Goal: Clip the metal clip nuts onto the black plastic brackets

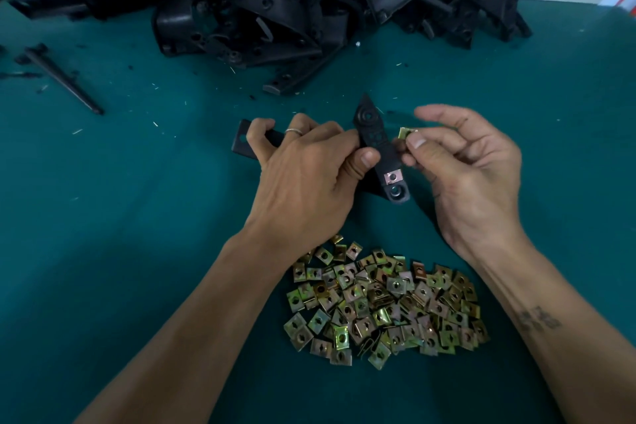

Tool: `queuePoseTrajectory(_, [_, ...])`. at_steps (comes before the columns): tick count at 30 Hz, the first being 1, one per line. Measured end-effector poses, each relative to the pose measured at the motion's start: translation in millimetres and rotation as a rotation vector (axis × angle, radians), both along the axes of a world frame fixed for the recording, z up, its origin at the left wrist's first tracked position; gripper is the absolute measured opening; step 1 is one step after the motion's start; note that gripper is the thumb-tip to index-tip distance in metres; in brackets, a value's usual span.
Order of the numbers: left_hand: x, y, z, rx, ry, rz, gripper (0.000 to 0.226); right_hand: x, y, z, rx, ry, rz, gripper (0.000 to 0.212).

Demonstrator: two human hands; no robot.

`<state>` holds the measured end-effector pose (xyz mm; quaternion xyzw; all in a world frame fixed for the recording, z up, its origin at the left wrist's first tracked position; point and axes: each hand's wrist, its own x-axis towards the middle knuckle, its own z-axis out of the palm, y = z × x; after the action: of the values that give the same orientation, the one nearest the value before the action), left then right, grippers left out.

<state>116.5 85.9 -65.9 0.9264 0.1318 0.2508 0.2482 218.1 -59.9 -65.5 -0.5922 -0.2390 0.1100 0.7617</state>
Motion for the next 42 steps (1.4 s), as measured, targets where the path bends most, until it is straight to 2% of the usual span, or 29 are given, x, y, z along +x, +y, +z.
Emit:
queuePoseTrajectory(3, [0,0,-1,0.006,0.002,0.002,0.039,-4,0,3,-0.002,0.049,0.025,0.019])
queuePoseTrajectory(7, [-1,1,1,0.003,-0.021,-0.015,0.034,-9,3,6,0.005,0.09,0.031,0.021])
queuePoseTrajectory(12, [-1,0,0,0.022,-0.024,-0.01,0.042,-10,6,7,0.025,0.102,0.027,0.015])
queuePoseTrajectory(15, [-1,0,1,0.024,-0.019,-0.004,0.04,-10,6,8,0.042,0.057,0.003,0.017])
queuePoseTrajectory(19, [-1,-1,0,0.02,-0.037,-0.012,0.036,-11,5,6,-0.076,-0.085,-0.049,0.021])
queuePoseTrajectory(25, [0,-2,0,0.024,-0.062,-0.007,0.033,-10,4,6,-0.119,-0.149,-0.061,0.021])
queuePoseTrajectory(29, [-1,-2,0,0.018,-0.096,-0.023,0.027,-11,3,6,-0.1,-0.099,-0.048,0.017])
queuePoseTrajectory(42, [-1,-1,0,0.004,-0.086,-0.018,0.033,-18,8,5,-0.066,-0.021,-0.075,0.015])
